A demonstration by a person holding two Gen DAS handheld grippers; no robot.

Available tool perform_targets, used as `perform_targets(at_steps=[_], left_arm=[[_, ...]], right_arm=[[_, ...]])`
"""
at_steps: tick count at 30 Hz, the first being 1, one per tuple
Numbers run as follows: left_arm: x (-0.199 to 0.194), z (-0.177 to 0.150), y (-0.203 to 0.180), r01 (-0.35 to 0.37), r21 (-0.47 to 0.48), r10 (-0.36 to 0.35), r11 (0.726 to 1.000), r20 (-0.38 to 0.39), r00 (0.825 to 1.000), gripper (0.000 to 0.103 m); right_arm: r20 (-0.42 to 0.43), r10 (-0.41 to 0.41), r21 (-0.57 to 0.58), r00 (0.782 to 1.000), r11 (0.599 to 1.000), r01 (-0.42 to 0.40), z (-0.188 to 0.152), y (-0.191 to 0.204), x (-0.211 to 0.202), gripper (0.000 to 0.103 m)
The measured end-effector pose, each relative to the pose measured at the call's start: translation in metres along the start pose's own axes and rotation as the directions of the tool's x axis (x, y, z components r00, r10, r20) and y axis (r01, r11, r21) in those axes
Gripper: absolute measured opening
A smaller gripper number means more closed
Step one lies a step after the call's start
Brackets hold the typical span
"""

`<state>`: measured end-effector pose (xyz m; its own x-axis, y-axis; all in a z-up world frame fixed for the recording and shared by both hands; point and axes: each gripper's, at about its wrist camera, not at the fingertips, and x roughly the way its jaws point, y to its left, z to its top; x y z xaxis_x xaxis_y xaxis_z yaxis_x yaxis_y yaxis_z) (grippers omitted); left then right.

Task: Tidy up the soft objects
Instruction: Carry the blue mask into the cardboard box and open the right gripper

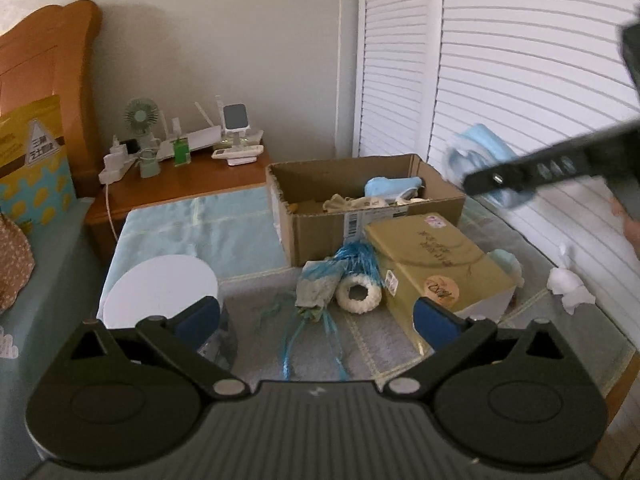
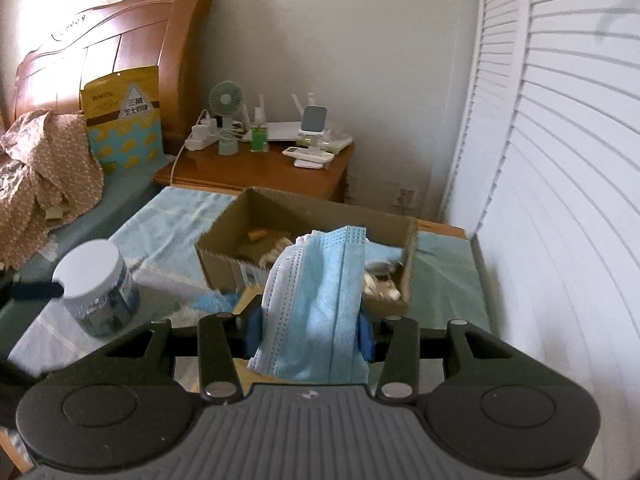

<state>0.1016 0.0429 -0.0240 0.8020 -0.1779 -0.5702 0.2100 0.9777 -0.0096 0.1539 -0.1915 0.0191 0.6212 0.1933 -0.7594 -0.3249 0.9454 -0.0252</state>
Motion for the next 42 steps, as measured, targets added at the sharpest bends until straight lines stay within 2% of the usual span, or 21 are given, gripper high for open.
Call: perform_targets(at_steps=[3,9,16,23,26,28,30,36,42], left_arm=[[-0.006,-0.008,0.002,-0.047,-0.011,0.047,0.999,0.031,0.998,0.102],[-0.007,-0.021,0.008,-0.158,0.031,0.157,0.987,0.026,0.987,0.102],[-0.005,-0.026,0.022,-0.176,-0.010,0.176,0.984,-0.008,0.984,0.102],[-0.010,-0.029,0.033,-0.264,-0.048,0.264,0.963,-0.007,0.965,0.102],[-0.013,-0.030,0.037,-0.277,-0.059,0.276,0.959,-0.014,0.961,0.102],[-0.014,-0.031,0.039,-0.275,-0.067,0.274,0.959,-0.020,0.961,0.102],[-0.015,-0.031,0.040,-0.268,-0.075,0.267,0.960,-0.024,0.963,0.102],[-0.018,-0.031,0.039,-0.227,-0.093,0.225,0.969,-0.029,0.974,0.102],[-0.022,-0.031,0.033,-0.211,-0.084,0.208,0.974,-0.033,0.977,0.102]], right_arm=[[-0.008,0.029,-0.006,1.000,1.000,-0.029,0.015,0.003,0.017,0.050],[-0.034,0.058,-0.051,0.998,0.997,-0.060,0.042,0.013,0.052,0.050],[-0.041,0.082,-0.096,0.996,0.992,-0.085,0.076,0.029,0.090,0.050],[-0.072,0.084,-0.086,0.994,0.992,-0.090,0.096,0.038,0.131,0.051],[-0.076,0.096,-0.077,0.992,0.992,-0.102,0.096,0.042,0.145,0.062],[-0.075,0.108,-0.064,0.991,0.992,-0.112,0.094,0.042,0.151,0.092],[-0.058,0.109,-0.052,0.992,0.992,-0.112,0.091,0.041,0.149,0.102],[-0.052,0.105,-0.038,0.993,0.994,-0.107,0.085,0.035,0.131,0.103],[-0.036,0.095,-0.030,0.995,0.995,-0.096,0.076,0.029,0.100,0.103]])
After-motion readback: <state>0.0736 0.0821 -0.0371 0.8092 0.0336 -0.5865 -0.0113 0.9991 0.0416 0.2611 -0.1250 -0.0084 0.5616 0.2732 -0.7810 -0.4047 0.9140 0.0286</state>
